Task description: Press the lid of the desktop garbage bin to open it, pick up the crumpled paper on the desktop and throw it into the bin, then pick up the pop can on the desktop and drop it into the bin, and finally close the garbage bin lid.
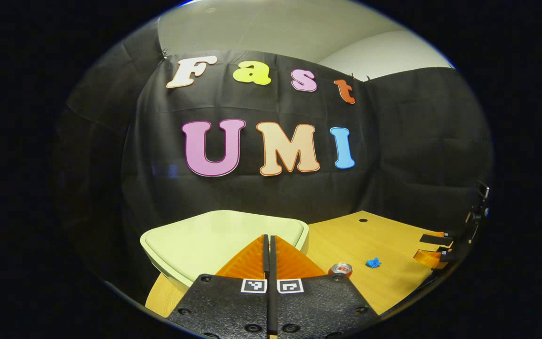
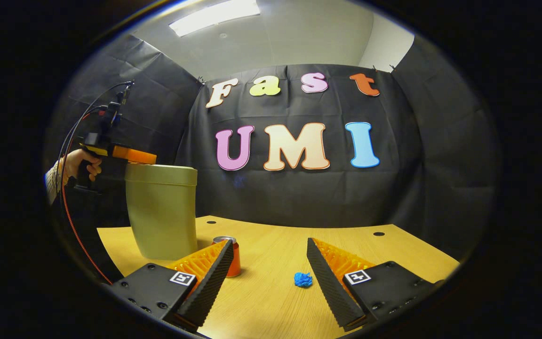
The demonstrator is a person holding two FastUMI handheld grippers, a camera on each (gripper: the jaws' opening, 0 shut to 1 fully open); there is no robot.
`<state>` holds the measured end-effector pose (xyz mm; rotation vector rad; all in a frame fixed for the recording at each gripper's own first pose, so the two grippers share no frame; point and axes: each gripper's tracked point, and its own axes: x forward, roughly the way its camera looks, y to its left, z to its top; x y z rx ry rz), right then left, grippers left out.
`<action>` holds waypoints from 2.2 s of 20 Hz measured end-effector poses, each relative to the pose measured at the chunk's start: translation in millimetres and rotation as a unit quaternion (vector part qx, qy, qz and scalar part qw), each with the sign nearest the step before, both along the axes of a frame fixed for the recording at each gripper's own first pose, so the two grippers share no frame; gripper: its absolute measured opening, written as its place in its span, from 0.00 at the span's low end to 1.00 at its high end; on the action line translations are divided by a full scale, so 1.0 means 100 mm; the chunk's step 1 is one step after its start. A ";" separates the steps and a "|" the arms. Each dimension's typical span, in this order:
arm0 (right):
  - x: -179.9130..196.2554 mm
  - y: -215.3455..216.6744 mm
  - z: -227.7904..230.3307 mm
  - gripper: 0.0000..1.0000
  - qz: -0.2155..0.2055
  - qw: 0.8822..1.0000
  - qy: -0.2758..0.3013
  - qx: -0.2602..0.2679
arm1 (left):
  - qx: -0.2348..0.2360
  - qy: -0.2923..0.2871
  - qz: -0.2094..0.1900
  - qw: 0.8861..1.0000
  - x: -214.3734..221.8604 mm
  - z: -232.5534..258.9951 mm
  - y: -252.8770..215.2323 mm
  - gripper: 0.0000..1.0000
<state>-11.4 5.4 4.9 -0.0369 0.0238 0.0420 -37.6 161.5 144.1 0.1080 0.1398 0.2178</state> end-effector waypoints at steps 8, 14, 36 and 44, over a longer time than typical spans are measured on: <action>0.00 -0.07 0.00 1.00 -0.009 1.000 -0.003 0.002 | 0.043 -0.028 0.010 0.999 0.03 0.33 0.00 0.00; 0.05 -0.03 -0.11 0.99 -0.005 1.000 0.010 -0.003 | 0.049 -0.050 -0.059 0.996 0.22 0.54 -0.61 0.00; 0.20 -0.34 -0.51 0.99 -0.038 0.998 0.055 0.018 | -0.068 -0.018 -0.157 0.985 0.27 -1.59 -1.35 0.00; 0.43 -0.56 -0.56 0.99 -0.038 0.996 0.080 -0.006 | -0.092 -0.001 -0.156 0.984 0.32 -1.76 -1.32 0.00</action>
